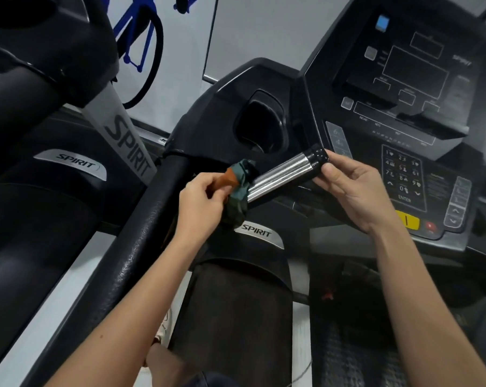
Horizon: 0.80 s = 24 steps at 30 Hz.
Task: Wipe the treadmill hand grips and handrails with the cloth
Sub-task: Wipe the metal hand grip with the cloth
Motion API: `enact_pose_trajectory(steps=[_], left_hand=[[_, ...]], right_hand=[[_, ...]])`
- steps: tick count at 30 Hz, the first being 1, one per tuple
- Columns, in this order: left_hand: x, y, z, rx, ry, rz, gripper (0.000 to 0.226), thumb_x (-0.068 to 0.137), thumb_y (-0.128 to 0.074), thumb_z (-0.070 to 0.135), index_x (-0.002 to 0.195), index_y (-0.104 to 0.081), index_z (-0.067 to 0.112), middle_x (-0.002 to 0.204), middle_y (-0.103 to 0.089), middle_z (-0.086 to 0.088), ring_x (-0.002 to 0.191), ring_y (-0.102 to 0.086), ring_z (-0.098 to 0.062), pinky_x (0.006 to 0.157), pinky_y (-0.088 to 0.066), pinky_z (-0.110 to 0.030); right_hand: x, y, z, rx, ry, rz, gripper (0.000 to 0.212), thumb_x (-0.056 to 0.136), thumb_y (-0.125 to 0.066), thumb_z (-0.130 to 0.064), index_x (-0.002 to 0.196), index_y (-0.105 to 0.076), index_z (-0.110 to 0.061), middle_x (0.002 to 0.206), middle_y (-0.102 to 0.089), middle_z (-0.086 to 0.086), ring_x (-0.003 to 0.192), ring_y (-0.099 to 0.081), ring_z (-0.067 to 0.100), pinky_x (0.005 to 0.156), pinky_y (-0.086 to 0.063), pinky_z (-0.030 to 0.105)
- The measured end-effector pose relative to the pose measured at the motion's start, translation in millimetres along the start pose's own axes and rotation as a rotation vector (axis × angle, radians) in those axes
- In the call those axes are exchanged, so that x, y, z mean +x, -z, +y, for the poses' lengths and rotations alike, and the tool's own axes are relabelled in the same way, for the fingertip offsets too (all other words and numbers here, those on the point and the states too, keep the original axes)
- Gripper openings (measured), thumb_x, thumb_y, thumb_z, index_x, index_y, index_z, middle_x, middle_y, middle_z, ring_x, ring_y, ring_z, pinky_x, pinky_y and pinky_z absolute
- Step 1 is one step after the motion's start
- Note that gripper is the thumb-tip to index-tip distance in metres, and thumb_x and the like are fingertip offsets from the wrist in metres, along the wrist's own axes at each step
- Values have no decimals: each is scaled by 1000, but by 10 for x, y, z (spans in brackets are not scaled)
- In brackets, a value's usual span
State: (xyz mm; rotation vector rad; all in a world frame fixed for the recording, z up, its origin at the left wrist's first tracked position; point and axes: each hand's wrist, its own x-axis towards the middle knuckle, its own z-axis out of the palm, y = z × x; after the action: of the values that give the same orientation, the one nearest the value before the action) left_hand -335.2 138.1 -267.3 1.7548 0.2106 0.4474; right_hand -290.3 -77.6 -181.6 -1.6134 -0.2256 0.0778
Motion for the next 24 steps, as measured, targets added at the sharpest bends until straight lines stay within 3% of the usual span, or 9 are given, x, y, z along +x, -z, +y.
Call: enact_pose_trajectory(steps=[3,6,10,14,18,21,24], left_hand=[[20,-22,39,-14,34,-26,18,88,-60,8,102,-68,15,95,-67,4,90,-60,-6,71,-40,0],[-20,-76,174,-3,-44,-79,18,87,-61,8,102,-68,15,95,-65,8,90,-58,-5,75,-38,-1],[23,-109,356,122,-211,-192,23,85,-63,9,106,-68,15,98,-61,10,94,-57,-9,84,-41,-20],[249,-25,354,103,-26,-368,19,88,-59,11,102,-68,21,88,-65,7,86,-60,-9,80,-45,-21],[351,173,270,115,28,-529,23,91,-55,7,85,-65,26,73,-62,10,62,-56,5,62,-44,-10],[289,139,304,99,-108,-481,25,87,-59,3,92,-67,27,86,-64,14,79,-59,5,75,-43,-11],[291,-75,465,94,-179,-458,27,84,-65,12,109,-67,21,102,-65,10,97,-59,-6,90,-43,-20]], right_hand=[[-6,-17,-11,0,-8,9,54,55,-73,-30,106,-64,-13,98,-73,-3,101,-66,14,79,-53,20],[-6,-17,-18,-5,-11,3,54,55,-74,-31,105,-65,-14,98,-73,-3,100,-66,14,78,-53,19],[-12,-34,-35,-14,-14,1,56,55,-71,-29,107,-62,-11,94,-73,-5,97,-67,11,77,-53,18],[-18,-25,-33,-25,-15,9,57,55,-71,-30,108,-63,-11,96,-73,-6,99,-67,11,79,-53,19],[1,2,8,-25,-6,14,53,57,-72,-31,107,-65,-14,101,-72,-3,104,-65,15,81,-52,21],[18,32,44,-12,1,14,51,57,-76,-35,104,-69,-18,106,-71,0,106,-64,17,82,-52,22],[35,44,62,-11,-8,12,67,50,-85,-44,108,-67,-16,110,-70,3,108,-63,20,86,-53,27]])
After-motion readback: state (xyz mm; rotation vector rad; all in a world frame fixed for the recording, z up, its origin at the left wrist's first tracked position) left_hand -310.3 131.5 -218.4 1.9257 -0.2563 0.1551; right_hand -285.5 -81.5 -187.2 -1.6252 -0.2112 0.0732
